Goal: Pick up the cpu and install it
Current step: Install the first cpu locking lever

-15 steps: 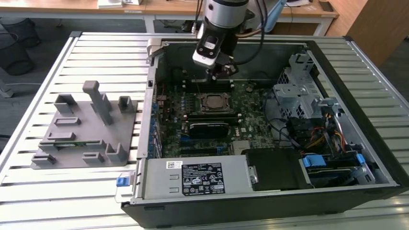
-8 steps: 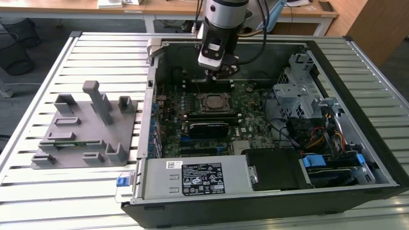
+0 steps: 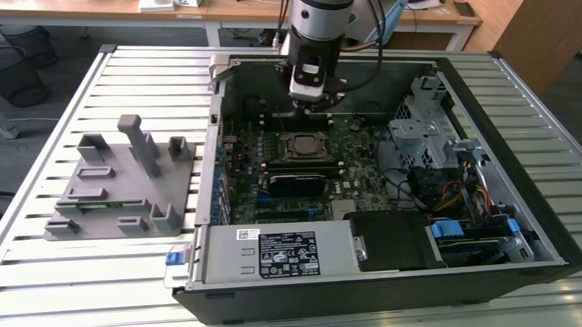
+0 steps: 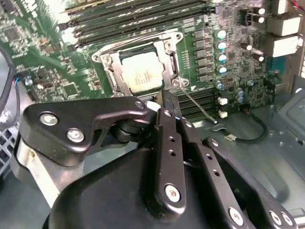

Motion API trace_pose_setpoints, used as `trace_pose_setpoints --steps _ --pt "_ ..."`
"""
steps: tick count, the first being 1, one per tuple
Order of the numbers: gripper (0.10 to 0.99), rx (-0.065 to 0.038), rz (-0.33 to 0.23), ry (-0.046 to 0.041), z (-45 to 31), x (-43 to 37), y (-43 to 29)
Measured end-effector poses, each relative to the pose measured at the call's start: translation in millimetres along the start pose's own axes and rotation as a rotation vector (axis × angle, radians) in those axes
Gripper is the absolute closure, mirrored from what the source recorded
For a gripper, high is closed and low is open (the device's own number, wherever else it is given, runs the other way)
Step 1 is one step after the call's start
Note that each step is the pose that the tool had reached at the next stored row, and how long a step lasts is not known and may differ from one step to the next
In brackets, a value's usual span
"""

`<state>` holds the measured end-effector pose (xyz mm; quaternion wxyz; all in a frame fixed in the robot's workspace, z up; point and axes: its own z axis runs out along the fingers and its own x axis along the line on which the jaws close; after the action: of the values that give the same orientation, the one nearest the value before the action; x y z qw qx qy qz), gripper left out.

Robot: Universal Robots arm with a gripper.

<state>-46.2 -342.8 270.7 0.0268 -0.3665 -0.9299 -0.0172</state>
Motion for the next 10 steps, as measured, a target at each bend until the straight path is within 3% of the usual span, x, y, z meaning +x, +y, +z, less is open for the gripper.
trace_pose_setpoints --steps 2,4,10 --pt "0.98 -0.012 -0.017 -0.0108 0.0 0.0 0.0" --pt "0.98 -0.016 -0.042 -0.0142 0.2 0.0 0.1" --pt "0.98 -0.013 -0.148 -0.014 0.8 0.0 0.0"
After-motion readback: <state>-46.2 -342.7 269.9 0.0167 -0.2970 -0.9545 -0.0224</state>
